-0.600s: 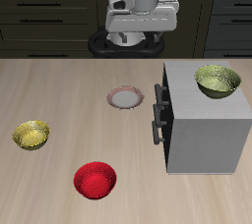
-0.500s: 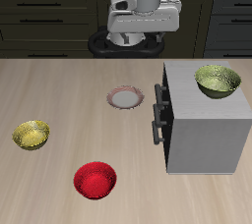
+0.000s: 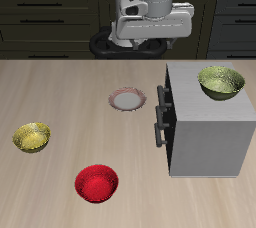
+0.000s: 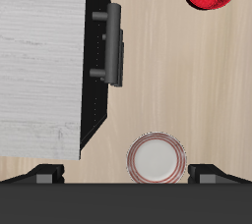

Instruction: Place the green bowl on the plate

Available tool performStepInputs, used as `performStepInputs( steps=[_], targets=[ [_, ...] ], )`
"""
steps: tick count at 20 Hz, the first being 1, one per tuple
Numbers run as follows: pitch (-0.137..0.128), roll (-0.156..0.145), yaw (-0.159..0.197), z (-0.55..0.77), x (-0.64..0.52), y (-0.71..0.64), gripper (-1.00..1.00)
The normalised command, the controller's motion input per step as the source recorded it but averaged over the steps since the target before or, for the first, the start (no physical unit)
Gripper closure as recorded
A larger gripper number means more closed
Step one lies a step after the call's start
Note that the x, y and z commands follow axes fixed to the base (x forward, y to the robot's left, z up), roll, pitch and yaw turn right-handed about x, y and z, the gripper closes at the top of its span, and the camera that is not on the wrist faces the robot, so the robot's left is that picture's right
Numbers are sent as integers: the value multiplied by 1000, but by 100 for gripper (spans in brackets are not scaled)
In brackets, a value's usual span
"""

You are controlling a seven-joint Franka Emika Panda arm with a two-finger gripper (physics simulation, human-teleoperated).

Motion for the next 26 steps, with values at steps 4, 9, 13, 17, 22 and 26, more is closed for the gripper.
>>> performStepInputs(
  steps=[4,9,13,17,22,26],
  targets=[
    [12,-16,-1,32,283,106,-100],
    [3,-23,4,51,269,216,-100],
    [10,-20,-3,91,221,185,-100],
    [-11,3,-28,185,135,216,-100],
    [-16,9,-12,179,58,264,-100],
    [1,22,-13,95,20,308,-100]
  ],
)
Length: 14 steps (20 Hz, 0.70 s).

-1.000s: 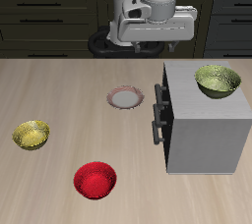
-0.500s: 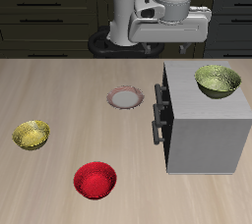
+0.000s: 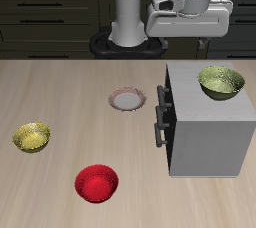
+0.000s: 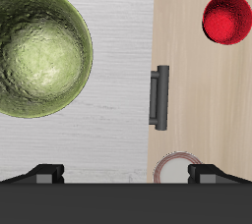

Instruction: Place the green bowl on the plate

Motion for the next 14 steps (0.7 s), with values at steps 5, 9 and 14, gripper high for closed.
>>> performStepInputs(
  steps=[5,9,14],
  targets=[
    [-33,-1,-2,235,68,163,-100],
    [-40,-9,8,222,129,104,-100],
    [-41,-23,37,170,180,158,-100]
  ],
)
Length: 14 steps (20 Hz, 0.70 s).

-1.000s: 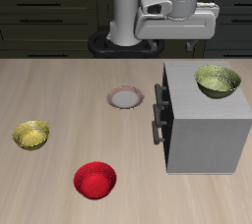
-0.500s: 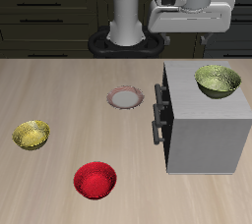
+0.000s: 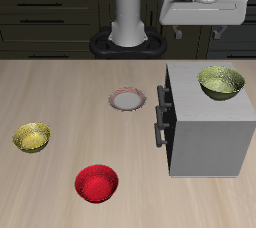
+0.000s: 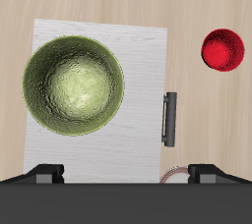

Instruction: Place the green bowl on the plate

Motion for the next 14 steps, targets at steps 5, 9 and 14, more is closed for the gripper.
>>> performStepInputs(
  steps=[5,9,14],
  targets=[
    [-38,-32,40,71,187,63,-100],
    [12,-29,-18,2,291,-114,-100],
    [2,-17,-12,26,227,0,-100]
  ],
)
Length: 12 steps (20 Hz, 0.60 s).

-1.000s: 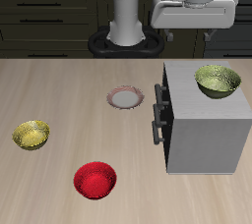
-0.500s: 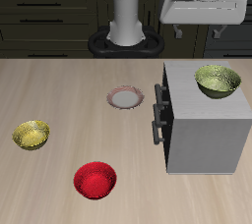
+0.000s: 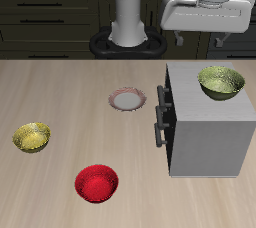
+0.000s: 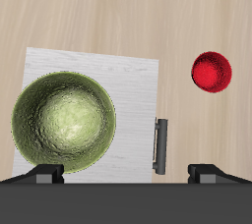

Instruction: Place the green bowl on the plate

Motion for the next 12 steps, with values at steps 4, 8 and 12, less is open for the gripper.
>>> performStepInputs(
  steps=[4,8,12],
  targets=[
    [5,30,3,5,71,242,-100],
    [11,20,-21,-19,-33,226,-100],
    [17,23,5,-45,15,226,-100]
  ],
)
